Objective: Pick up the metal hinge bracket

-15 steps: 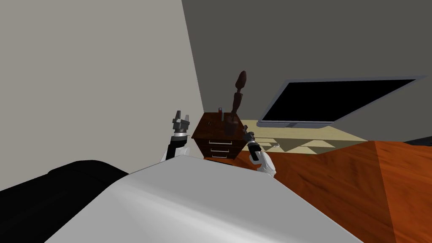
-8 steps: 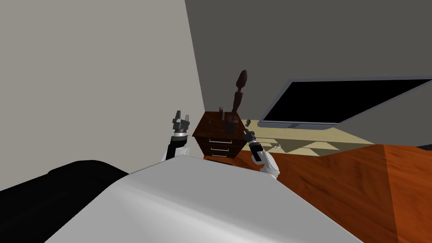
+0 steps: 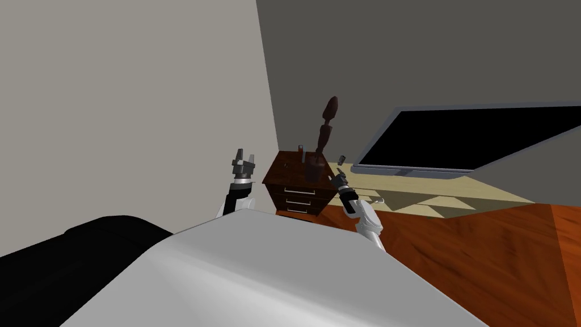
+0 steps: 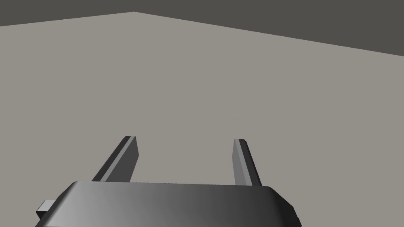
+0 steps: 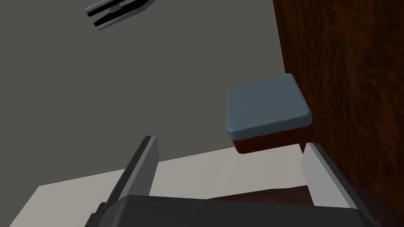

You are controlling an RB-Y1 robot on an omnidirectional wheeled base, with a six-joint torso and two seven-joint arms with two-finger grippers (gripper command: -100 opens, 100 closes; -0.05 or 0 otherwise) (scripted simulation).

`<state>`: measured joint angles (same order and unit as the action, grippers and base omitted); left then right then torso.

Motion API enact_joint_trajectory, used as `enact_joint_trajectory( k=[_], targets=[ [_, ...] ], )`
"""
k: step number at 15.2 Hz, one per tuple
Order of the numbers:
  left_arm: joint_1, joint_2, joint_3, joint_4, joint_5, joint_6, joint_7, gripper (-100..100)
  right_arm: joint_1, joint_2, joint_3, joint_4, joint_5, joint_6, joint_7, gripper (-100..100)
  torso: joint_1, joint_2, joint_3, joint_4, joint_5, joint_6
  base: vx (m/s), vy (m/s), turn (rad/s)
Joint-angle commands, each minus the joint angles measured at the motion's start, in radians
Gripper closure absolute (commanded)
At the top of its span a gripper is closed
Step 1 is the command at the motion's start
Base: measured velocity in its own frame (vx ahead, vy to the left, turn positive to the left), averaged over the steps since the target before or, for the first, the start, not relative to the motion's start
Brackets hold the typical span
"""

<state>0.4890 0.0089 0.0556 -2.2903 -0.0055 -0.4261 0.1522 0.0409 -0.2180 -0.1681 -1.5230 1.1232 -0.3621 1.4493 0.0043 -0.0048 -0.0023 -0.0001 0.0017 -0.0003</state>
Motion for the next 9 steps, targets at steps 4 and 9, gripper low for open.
enact_joint_trajectory(
  k=[4, 9],
  targets=[
    [0.0, 0.0, 0.0, 0.0, 0.0, 0.0, 0.0, 0, -0.017, -0.04, -0.006, 0.0, 0.049, 0.072, -0.025, -100, -0.002, -0.001, 0.0, 0.0, 0.0, 0.0, 0.061, 0.035, -0.002],
    [0.0, 0.0, 0.0, 0.0, 0.0, 0.0, 0.0, 0, -0.027, -0.05, -0.005, 0.005, 0.049, 0.08, -0.033, 100, -0.003, 0.0, 0.0, 0.0, -0.001, 0.0, 0.043, 0.018, 0.003]
  ],
)
